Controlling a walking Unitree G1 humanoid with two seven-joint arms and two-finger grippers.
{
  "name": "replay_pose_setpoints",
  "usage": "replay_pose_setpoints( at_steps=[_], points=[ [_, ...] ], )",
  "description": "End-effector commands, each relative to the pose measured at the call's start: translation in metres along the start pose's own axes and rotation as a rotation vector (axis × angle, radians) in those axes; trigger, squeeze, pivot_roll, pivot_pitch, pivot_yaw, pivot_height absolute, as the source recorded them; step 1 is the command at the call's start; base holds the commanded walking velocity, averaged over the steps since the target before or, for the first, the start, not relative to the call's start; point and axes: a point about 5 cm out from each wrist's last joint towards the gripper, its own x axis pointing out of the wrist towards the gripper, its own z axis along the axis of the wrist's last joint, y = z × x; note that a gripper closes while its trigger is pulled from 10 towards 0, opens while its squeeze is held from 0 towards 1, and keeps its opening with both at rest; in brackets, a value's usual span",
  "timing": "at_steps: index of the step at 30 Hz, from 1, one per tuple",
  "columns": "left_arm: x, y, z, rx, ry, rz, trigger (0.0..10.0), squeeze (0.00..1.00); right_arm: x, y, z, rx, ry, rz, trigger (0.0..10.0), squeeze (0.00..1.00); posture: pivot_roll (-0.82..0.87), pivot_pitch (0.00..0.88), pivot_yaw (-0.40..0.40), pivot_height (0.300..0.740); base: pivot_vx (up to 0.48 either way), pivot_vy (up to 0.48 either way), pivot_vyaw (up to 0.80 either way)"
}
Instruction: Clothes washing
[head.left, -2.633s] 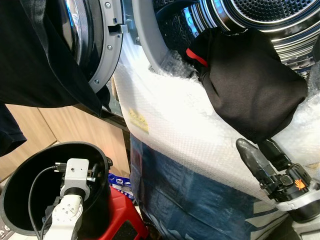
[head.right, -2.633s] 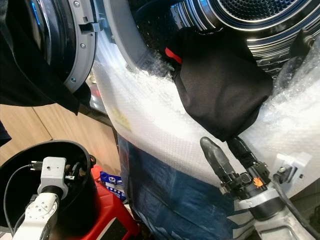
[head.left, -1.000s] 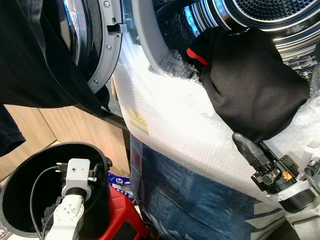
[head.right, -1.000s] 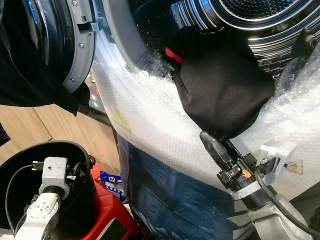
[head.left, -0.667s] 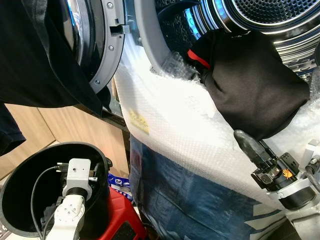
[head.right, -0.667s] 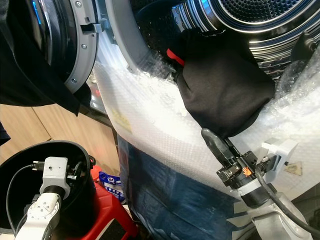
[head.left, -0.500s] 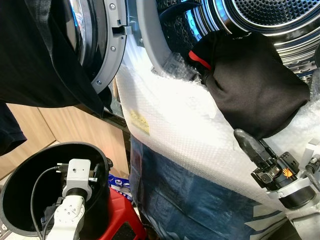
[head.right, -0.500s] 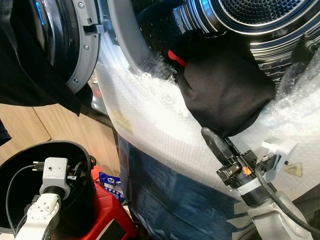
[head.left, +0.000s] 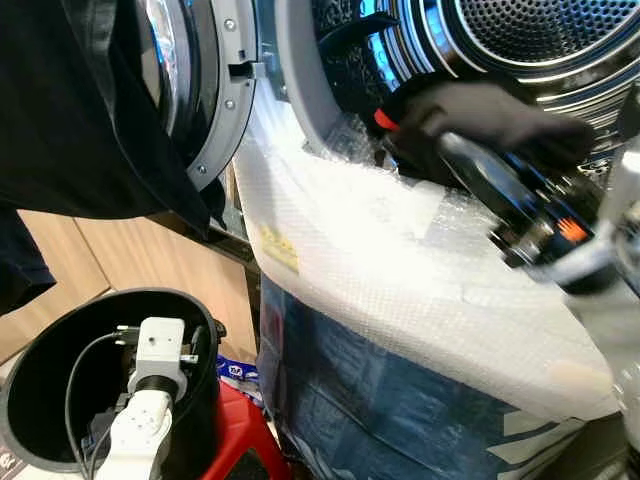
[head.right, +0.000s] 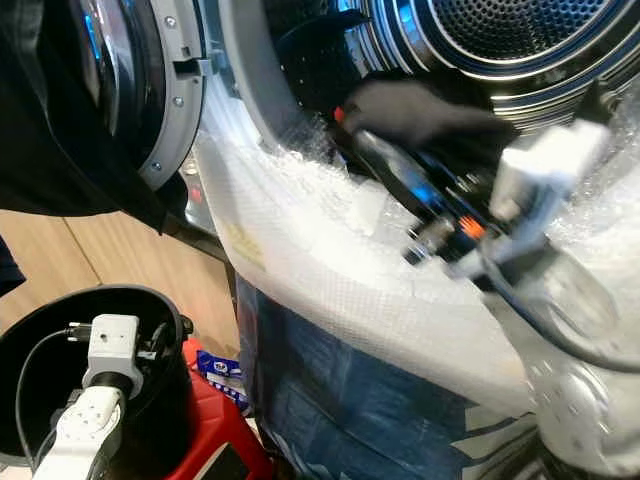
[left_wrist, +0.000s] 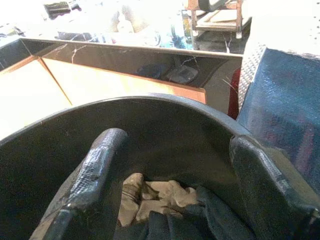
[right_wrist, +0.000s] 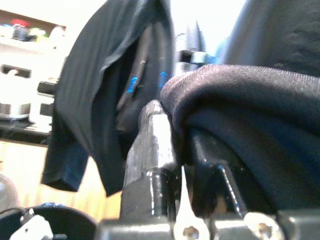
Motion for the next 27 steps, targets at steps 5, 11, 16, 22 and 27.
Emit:
replay_pose_setpoints(
  at_steps=[5,11,16,22,27],
  points=[
    [0.001,0.003,0.001,0.007,-0.013,0.004,10.0,0.0,0.051,-0.029,-0.009,-0.067,0.001,-0.025,0.0,0.0,0.15,0.0,-0.006,0.74,0.0,0.0,0.0],
    [0.001,0.002,0.001,0.003,-0.012,0.008,10.0,0.0,0.085,-0.045,-0.002,-0.106,0.005,-0.036,0.0,0.0,0.15,0.0,-0.007,0.74,0.0,0.0,0.0],
    [0.001,-0.002,0.0,0.017,-0.006,-0.017,10.0,0.0,0.105,-0.077,-0.005,-0.192,0.126,-0.178,0.0,0.0,0.13,0.0,0.008,0.74,0.0,0.0,0.0],
    [0.003,-0.008,-0.002,0.031,0.006,-0.058,10.0,0.0,0.124,-0.113,0.011,-0.359,0.332,-0.497,0.0,0.0,0.1,0.0,0.021,0.74,0.0,0.0,0.0],
    [0.004,-0.01,0.001,0.019,-0.001,-0.048,10.0,0.0,0.106,-0.143,0.04,-0.481,0.373,-0.899,0.0,0.0,0.12,0.0,0.007,0.74,0.0,0.0,0.0]
  ],
)
